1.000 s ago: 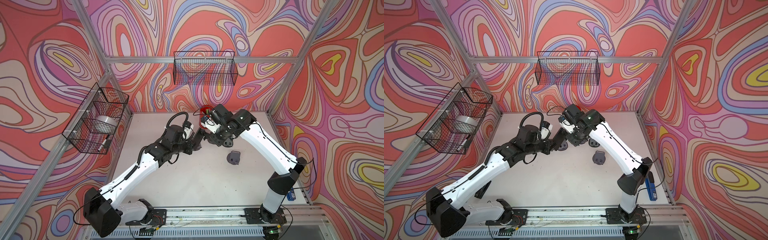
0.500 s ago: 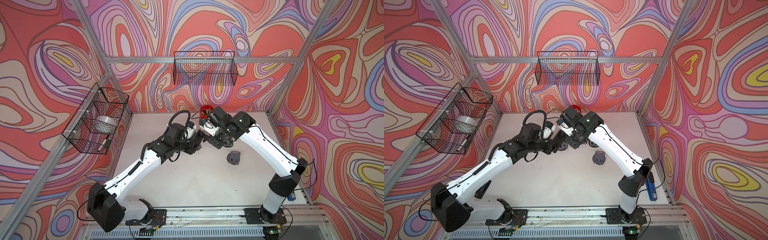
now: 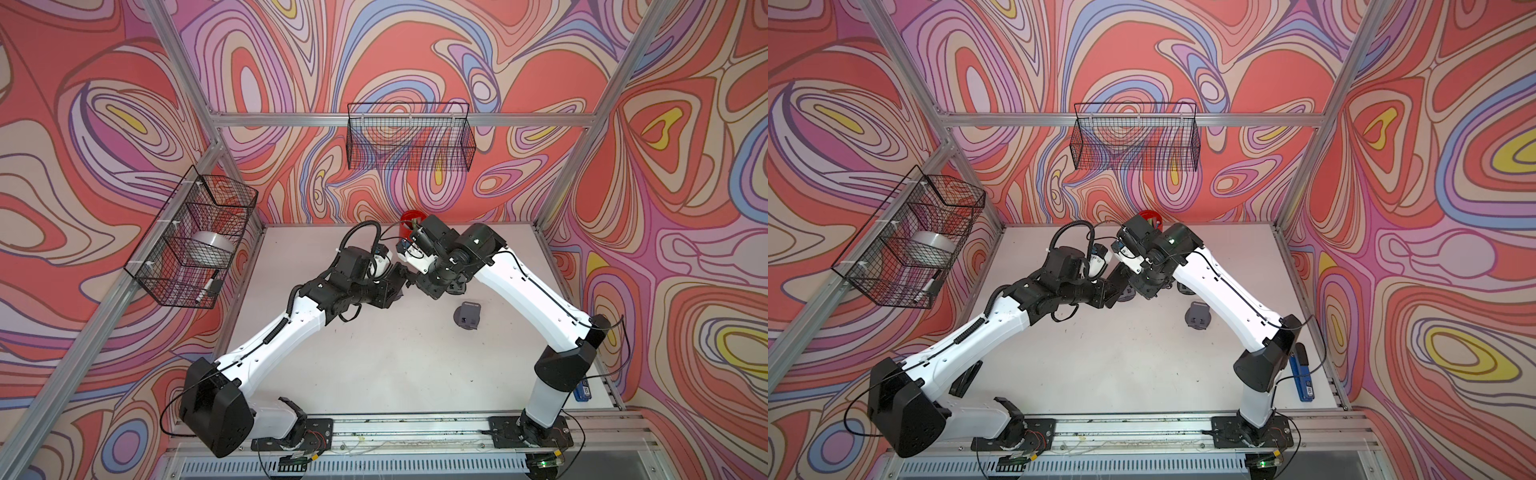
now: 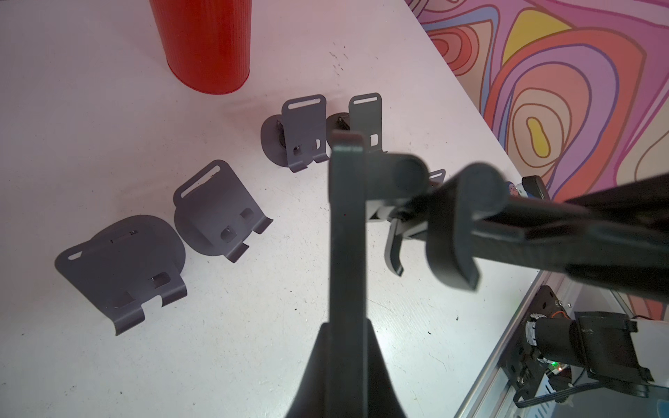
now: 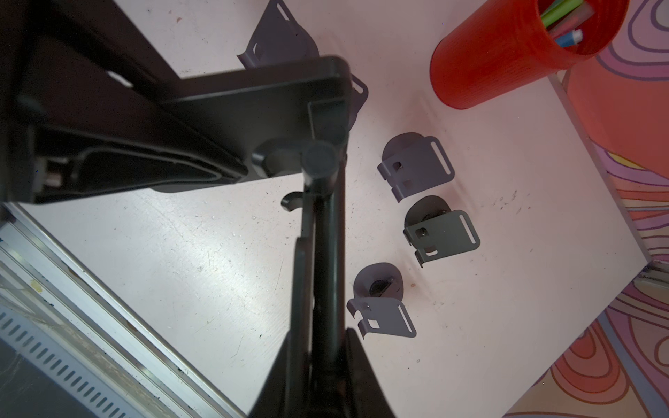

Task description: Open the phone stand

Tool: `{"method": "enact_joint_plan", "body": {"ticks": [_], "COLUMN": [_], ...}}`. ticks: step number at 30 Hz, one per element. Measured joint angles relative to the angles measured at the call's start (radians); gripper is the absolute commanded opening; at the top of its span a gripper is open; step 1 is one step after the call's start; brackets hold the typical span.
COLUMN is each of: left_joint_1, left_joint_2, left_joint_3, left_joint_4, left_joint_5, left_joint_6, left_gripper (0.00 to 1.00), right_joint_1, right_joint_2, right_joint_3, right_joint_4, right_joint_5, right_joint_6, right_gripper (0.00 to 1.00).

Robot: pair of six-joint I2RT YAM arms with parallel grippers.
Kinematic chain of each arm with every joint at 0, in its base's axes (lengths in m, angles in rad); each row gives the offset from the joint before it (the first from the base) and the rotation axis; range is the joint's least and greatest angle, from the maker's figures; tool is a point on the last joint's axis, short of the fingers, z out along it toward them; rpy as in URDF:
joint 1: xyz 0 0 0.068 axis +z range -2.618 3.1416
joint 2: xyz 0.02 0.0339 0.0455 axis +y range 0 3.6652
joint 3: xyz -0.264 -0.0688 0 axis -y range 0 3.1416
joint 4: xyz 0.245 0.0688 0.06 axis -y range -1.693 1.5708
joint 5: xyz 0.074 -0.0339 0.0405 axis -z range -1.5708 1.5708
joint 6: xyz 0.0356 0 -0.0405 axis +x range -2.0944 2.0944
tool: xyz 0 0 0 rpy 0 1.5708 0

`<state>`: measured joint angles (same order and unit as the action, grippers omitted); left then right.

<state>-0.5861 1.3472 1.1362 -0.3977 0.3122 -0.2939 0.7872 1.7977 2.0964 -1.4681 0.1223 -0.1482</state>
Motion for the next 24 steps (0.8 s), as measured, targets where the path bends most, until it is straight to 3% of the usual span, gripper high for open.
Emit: {"method": "enact_joint_plan", "body": {"ticks": [5, 9, 17, 24], "left_joint_1": [0.004, 0.011, 0.046, 0.065], "left_joint_2": [-0.006, -0.009, -0.013, -0.018], "left_joint_3": [-0.048, -0.091, -0.155, -0.179], "left_joint_4": [0.089, 0.176, 0.356, 0.477], "left_joint_5": [0.018, 0.022, 0.019, 0.023], "left_joint_6": [-0.06, -0.125, -0.266, -0.395], "left_gripper": [0.0, 0.0, 0.0, 0.0], "right_joint_1": [0.013, 0.022, -0.042, -0.199], "right_joint_2": [-0.007, -0.076, -0.336, -0.558], "right_joint_3": [-0.001, -0.056, -0.259, -0.65], "right_joint_4": [0.075, 0.185, 0.407, 0.702], "right_joint_5": [-0.013, -0.015, -0.018, -0.188], "right_joint_6": [0.007, 0.035, 0.192, 0.407], "right_gripper": [0.53, 0.64, 0.65, 0.66]}}
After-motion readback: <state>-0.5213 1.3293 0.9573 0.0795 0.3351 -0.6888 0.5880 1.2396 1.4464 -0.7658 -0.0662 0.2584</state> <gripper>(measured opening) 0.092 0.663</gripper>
